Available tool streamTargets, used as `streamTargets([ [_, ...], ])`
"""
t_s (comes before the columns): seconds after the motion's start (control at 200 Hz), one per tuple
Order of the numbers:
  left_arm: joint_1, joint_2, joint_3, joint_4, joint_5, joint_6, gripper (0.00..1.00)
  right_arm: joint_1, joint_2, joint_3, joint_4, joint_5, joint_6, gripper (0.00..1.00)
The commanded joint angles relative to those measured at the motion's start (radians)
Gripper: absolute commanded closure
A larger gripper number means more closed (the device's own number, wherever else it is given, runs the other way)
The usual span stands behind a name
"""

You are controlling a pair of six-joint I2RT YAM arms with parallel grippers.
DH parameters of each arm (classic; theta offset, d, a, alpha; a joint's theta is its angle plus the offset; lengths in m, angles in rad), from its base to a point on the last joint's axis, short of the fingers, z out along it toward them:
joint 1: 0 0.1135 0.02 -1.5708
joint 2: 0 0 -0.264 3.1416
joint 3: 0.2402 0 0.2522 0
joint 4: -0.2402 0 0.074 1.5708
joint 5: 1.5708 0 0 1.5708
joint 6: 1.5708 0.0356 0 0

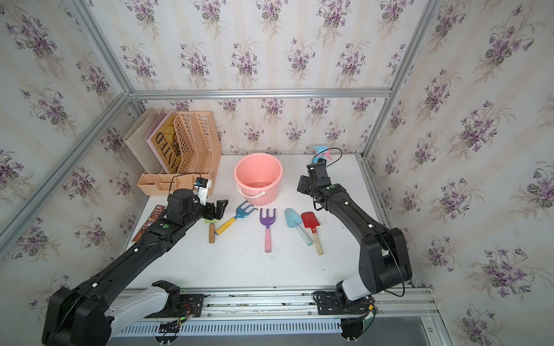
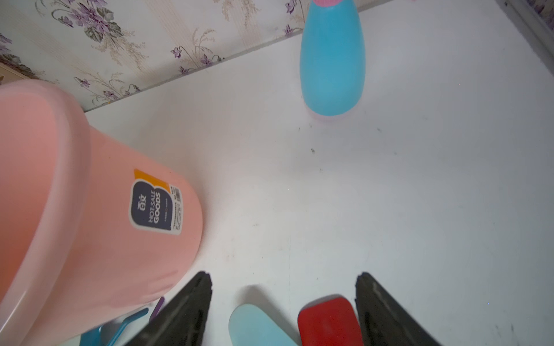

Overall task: Organize the gardening tools
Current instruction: Adjust the gardening tool at the center of the board.

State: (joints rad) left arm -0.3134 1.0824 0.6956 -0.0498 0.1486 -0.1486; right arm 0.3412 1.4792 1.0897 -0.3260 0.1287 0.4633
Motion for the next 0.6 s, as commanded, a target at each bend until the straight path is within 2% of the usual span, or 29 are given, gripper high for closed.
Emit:
streamTargets([
  [0.0,0.001,-0.003,0.011,-0.048,0.025,-0.007,0.00,0.005,-0.059,-0.057,-0.124,-0.118,0.071,0.26],
  [0.155,-0.002,0.013,0.013,-0.070,0.079,-0.017,0.01,0.016,-0.156,-0.175,-0.161,-0.076,0.113,0.37],
  [0.355,-0.019,0.044,0.019,-0.053,0.142,-0.021,0.01,0.031,-0.175,-0.198,-0.287,0.008,0.120,0.47],
  [0.599,-0.033,0.074,0.029,-0.024,0.167,-0.023,0.01,0.049,-0.206,-0.337,-0.242,-0.027,0.196,0.60],
])
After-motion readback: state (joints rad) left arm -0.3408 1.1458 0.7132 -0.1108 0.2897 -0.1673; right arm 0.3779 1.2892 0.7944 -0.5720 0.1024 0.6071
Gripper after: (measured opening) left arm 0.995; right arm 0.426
